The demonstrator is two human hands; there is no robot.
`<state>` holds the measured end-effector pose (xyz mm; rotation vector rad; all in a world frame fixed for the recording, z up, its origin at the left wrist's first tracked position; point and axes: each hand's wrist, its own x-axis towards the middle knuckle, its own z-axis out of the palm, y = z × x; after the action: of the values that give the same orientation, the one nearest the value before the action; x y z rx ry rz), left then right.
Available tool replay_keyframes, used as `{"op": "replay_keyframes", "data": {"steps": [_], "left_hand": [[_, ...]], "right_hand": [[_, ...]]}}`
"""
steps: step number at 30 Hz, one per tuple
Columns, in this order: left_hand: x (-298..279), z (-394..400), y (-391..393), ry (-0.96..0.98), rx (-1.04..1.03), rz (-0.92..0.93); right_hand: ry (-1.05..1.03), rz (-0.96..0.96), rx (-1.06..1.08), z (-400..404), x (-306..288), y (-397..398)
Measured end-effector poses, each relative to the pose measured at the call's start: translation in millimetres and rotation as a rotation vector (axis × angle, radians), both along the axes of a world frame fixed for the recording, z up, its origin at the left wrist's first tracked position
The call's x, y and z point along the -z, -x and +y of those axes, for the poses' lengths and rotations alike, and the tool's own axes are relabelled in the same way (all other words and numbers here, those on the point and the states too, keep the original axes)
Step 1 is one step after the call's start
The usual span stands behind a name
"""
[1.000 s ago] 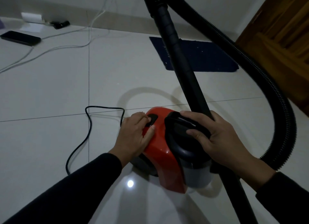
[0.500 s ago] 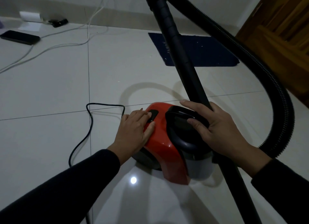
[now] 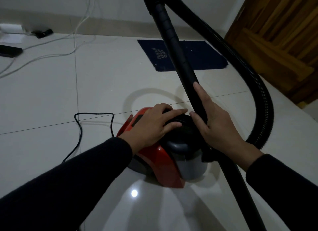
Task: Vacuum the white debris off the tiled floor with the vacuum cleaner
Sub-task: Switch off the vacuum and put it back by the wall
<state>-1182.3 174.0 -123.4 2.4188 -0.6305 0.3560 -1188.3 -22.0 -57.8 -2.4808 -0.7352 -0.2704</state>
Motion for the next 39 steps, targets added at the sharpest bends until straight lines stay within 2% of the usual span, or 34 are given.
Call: {"op": "replay_keyframes", "data": {"steps": [7, 15, 19, 23, 26, 30, 35, 39], "left_hand": [[-18, -1, -7, -0.180, 0.100, 0.057], [-36, -22, -6, -0.220, 0.077, 0.010], [-42, -24, -19, -0.178, 0.014, 0.004], [-71, -32, -36, -0.207, 0.063, 0.050], [-111, -41, -48, -0.240, 0.086, 0.084], [-192, -43, -65, -0.239, 0.026, 0.095], [-332, -47, -96, -0.187, -0.088, 0.098], [-444, -50, -131, -0.203, -0.103, 0.053]], "right_hand": [[0.016, -0.001, 0.068, -31, -6, -1], [-0.058, 0.060, 0.082, -52, -16, -5], [-0.077, 0.050, 0.062, -59, -24, -20], [-0.061, 0.030, 0.075, -62, -48, -47], [-0.044, 0.004, 0.069, -67, -90, -65], [-0.094, 0.027, 0.042, -80, -174, -88], [-0.128, 0.025, 0.013, -94, -313, -125], [-0.130, -0.007, -0.040, -103, -427, -166]]}}
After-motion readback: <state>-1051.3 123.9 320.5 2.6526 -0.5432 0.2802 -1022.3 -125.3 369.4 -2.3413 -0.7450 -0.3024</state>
